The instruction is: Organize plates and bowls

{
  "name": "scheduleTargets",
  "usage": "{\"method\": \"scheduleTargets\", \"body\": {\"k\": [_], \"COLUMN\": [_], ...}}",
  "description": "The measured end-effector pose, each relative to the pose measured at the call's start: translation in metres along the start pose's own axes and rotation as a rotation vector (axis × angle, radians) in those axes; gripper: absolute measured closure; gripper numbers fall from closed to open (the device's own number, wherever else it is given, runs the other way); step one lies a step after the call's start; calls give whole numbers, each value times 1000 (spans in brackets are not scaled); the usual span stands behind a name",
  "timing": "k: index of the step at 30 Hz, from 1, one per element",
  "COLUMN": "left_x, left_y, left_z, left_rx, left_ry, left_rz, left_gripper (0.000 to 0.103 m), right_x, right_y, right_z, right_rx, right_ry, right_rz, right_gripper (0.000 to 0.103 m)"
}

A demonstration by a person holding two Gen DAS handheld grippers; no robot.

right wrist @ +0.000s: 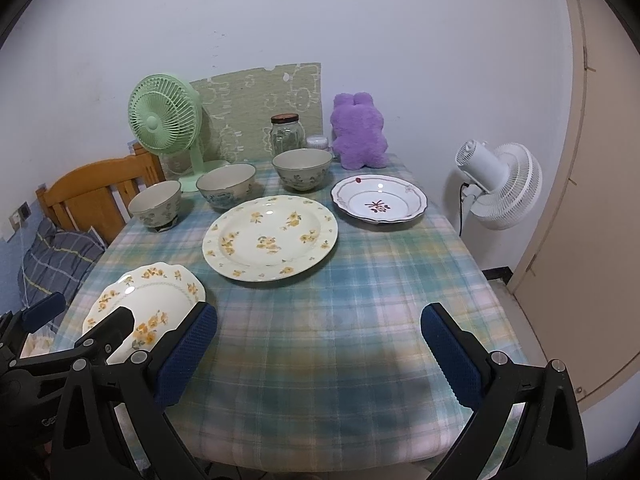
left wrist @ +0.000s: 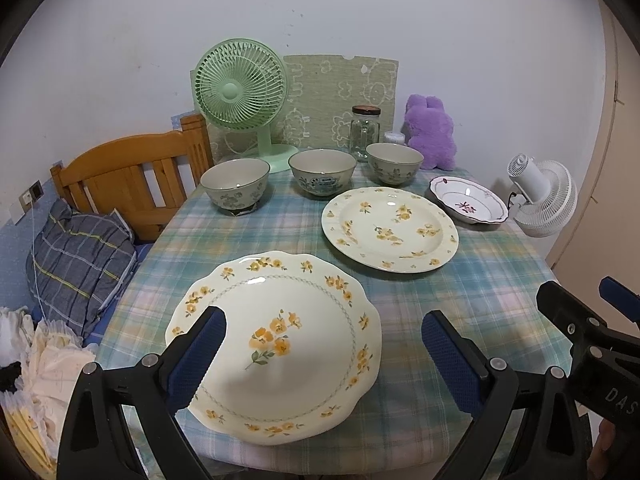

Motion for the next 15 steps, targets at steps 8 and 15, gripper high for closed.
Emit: {"method": "scheduleTargets", "body": {"k": [8, 15], "left_x": [1, 2], "left_y": [1, 2], "left_z": [0, 1], "left_rx": [-3, -8], "left_ry": [-1, -4], "left_rz": [3, 4], "left_gripper": [4, 4], "right_x": [4, 5], "right_y": [2, 2], "right_z": [1, 1], "right_rx": [-9, -10], "right_ry": [1, -3], "right_rz": [8, 5], "right_gripper": [0, 0]}}
Point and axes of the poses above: each gripper's, at about its wrist camera, not at the fingertips, and z roughly the way its jaws point, x to its right, y to its underside, the point moved 8 cm from there along z, roughly the way its jaws point
